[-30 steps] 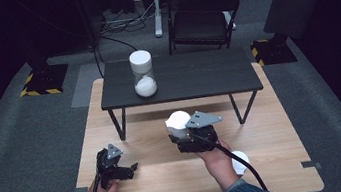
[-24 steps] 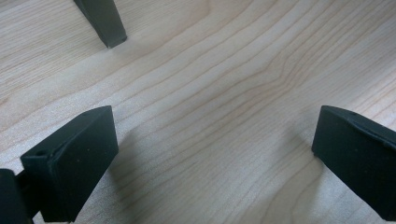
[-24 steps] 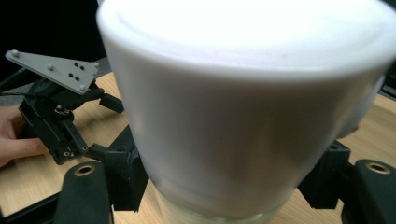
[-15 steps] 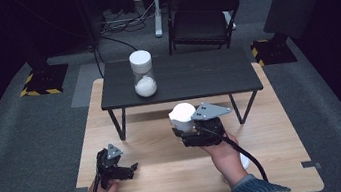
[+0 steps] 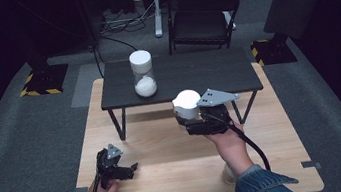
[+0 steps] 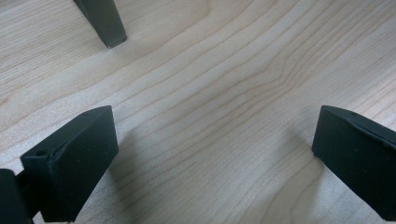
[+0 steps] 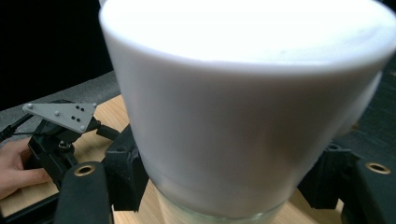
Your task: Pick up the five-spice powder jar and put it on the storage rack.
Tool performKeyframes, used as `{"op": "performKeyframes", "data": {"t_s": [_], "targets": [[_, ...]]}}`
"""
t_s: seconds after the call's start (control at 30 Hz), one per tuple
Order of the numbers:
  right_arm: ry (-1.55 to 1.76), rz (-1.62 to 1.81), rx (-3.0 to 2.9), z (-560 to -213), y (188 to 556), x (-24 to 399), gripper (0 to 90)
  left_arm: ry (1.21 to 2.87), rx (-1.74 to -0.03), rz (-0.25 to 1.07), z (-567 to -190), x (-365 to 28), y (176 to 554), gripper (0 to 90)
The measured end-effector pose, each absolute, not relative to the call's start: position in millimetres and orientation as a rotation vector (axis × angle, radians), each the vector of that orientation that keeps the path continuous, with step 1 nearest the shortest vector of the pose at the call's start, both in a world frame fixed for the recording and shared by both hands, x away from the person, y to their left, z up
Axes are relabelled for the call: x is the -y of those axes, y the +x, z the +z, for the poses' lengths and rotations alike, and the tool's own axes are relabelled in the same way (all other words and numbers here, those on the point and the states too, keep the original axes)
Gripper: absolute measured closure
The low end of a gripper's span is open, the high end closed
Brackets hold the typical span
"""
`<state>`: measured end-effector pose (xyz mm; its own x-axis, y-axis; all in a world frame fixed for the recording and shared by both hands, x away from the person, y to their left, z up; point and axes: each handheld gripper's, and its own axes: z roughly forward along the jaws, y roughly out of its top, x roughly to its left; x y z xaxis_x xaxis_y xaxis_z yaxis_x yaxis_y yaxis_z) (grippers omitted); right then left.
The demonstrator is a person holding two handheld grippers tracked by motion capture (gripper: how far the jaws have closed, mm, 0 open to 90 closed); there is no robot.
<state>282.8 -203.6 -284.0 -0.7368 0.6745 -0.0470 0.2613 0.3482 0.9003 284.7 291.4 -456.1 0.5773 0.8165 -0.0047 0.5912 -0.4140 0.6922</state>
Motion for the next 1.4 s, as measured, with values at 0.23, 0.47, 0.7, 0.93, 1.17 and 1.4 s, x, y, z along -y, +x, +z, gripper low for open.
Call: {"op": "performKeyframes", "data": {"t_s": [0.23,0.47,0.7,0.93,1.17,1.4], "targets": [[0.817,1.372,-2.201,-275,284,206,30.7,2.151,-1.117,0.443,-456,-291,285,0.2],[0.814,1.373,-2.192,-267,285,209,30.7,2.151,-1.116,0.444,-456,-291,285,0.2],[0.808,1.379,-2.182,-258,289,210,30.7,2.153,-1.116,0.444,-456,-291,285,0.2],[0.808,1.384,-2.186,-249,295,209,30.7,2.152,-1.116,0.443,-456,-291,285,0.2],[0.817,1.373,-2.185,-237,303,212,30.7,2.152,-1.115,0.447,-456,-291,285,0.2],[0.806,1.364,-2.17,-225,310,212,30.7,2.154,-1.112,0.452,-456,-291,285,0.2]]}}
